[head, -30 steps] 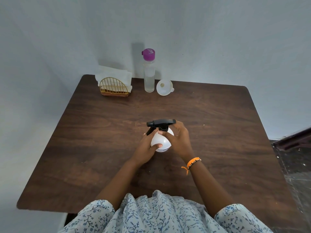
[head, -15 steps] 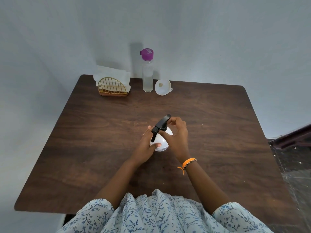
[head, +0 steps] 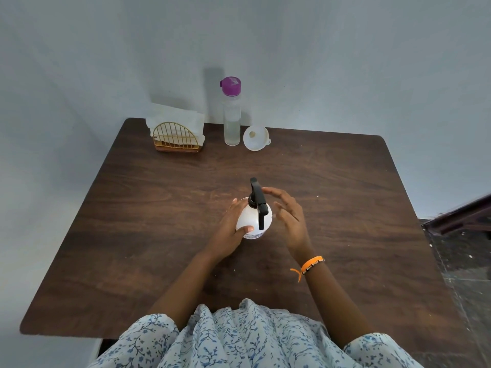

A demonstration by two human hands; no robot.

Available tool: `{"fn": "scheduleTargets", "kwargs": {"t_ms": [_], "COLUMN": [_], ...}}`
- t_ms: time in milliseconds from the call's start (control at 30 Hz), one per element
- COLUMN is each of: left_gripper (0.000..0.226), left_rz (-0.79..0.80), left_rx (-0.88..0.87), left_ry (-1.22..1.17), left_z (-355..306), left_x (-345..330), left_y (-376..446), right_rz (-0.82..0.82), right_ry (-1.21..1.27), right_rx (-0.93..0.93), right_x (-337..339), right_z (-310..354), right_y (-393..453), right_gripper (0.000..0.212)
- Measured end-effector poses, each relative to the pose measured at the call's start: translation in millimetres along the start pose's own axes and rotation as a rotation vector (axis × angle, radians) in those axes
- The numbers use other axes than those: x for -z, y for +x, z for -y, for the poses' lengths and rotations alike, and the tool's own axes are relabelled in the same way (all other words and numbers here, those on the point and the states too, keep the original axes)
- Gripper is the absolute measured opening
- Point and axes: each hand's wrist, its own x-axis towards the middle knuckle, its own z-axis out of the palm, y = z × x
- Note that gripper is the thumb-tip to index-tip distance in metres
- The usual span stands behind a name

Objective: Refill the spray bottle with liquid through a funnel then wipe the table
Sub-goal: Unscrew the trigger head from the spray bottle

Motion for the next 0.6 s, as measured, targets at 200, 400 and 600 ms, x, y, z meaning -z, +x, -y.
{"fn": "scheduleTargets", "kwargs": {"t_ms": [200, 400, 600], "left_gripper": [0.062, 0.063, 0.063], "left_rz": [-0.004, -0.003, -0.012], "left_rx": [0.014, 0.033, 0.015], "left_ry": [0.062, 0.081, 0.073], "left_z": [6.6, 7.0, 5.1], "left_x": [-1.5, -0.9, -1.6], "left_y": [0.9, 1.3, 2.0], "right_rz": [-0.102, -0.166, 0.010], "right_ry": [-0.148, -0.162, -0.124], "right_rx": [0.010, 0.051, 0.042], "right_x": [-23.2, -22.2, 6.2], "right_z": [1.4, 6.6, -0.6], "right_y": [-2.2, 6.5, 19.4], "right_gripper": [0.048, 0.049, 0.055]}}
